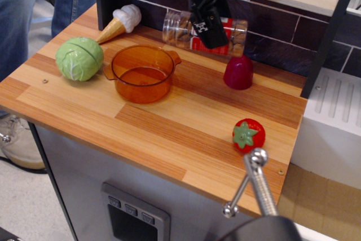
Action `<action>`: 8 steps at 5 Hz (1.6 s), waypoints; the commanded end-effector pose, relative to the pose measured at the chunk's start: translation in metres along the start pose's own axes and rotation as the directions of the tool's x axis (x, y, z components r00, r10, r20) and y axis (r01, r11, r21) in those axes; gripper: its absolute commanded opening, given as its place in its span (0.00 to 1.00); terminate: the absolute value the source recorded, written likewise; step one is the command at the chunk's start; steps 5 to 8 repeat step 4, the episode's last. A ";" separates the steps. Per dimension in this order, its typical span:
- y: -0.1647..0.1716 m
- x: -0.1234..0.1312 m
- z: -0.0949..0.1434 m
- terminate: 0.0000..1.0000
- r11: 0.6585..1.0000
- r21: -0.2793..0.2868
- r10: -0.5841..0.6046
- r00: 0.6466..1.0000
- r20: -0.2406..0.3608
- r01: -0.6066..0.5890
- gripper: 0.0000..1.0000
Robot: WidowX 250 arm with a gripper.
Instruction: Pour almonds in pot
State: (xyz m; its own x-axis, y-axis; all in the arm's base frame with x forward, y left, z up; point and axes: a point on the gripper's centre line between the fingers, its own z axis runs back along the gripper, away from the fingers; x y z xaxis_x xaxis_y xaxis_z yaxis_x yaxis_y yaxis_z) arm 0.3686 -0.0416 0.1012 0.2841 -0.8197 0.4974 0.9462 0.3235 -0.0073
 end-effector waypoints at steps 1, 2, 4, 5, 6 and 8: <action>0.001 0.006 0.025 0.00 0.989 0.113 0.077 0.989 0.127 -0.091 0.00; 0.002 0.005 0.032 0.00 0.982 0.159 0.070 0.981 0.178 -0.099 0.00; 0.002 0.005 0.036 1.00 0.970 0.218 0.058 0.972 0.229 -0.109 0.00; 0.002 0.005 0.036 1.00 0.970 0.218 0.058 0.972 0.229 -0.109 0.00; 0.002 0.005 0.036 1.00 0.970 0.218 0.058 0.972 0.229 -0.109 0.00; 0.002 0.005 0.036 1.00 0.970 0.218 0.058 0.972 0.229 -0.109 0.00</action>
